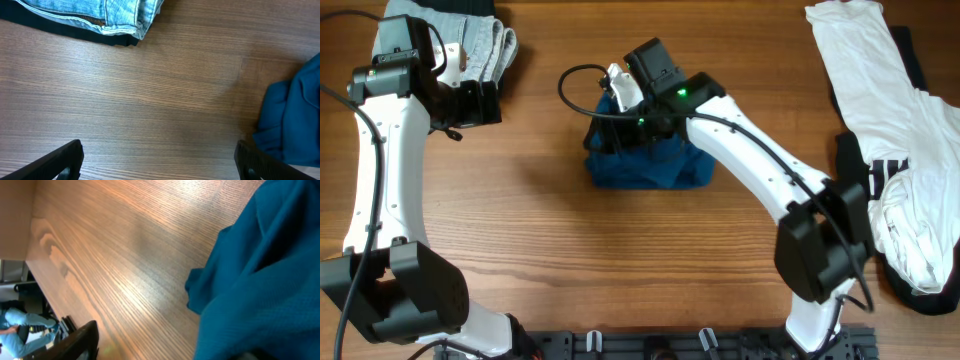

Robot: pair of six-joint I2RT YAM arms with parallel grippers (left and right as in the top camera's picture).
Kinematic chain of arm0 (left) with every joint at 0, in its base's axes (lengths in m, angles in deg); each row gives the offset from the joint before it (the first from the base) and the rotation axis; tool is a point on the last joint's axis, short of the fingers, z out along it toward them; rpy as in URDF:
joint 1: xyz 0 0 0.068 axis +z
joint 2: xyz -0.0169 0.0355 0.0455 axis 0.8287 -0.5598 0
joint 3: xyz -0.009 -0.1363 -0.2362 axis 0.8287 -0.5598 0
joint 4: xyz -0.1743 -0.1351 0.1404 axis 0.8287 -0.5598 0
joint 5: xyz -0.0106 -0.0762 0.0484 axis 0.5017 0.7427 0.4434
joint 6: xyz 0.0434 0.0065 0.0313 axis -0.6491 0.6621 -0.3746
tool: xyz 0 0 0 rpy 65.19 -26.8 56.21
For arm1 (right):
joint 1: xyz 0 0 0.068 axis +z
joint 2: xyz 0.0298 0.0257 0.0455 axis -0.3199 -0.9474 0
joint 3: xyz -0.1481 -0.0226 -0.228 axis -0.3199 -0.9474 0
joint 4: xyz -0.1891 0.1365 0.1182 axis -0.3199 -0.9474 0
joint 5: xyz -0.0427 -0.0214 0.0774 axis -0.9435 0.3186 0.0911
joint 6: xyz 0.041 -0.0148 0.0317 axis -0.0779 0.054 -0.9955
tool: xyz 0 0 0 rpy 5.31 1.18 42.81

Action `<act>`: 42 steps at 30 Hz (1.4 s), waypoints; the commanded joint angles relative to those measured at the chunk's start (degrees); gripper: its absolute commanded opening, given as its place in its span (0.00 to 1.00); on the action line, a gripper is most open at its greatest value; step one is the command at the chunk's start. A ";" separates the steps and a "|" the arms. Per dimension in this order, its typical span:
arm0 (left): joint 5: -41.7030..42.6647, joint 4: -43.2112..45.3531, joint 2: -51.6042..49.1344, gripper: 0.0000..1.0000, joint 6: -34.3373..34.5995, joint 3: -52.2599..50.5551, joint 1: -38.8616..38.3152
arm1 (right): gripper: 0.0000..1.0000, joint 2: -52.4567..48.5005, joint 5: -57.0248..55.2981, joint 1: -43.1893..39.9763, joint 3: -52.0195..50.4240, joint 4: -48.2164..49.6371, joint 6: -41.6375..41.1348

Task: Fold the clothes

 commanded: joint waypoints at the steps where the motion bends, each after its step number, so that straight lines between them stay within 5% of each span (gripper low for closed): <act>1: -0.37 0.17 0.35 0.97 0.37 0.79 0.42 | 0.76 6.27 -1.20 -1.88 1.05 -2.69 1.81; 20: -0.37 0.96 0.35 0.98 0.39 0.79 0.42 | 0.79 -1.73 -19.58 2.86 1.03 -5.07 -0.76; 33: -0.37 1.05 0.35 0.99 0.37 0.79 0.42 | 0.63 1.09 -27.21 -1.03 2.03 -7.43 1.18; 42: -0.37 1.86 0.35 1.00 0.37 0.79 0.42 | 0.42 -1.38 -25.07 -1.01 1.88 -5.55 7.54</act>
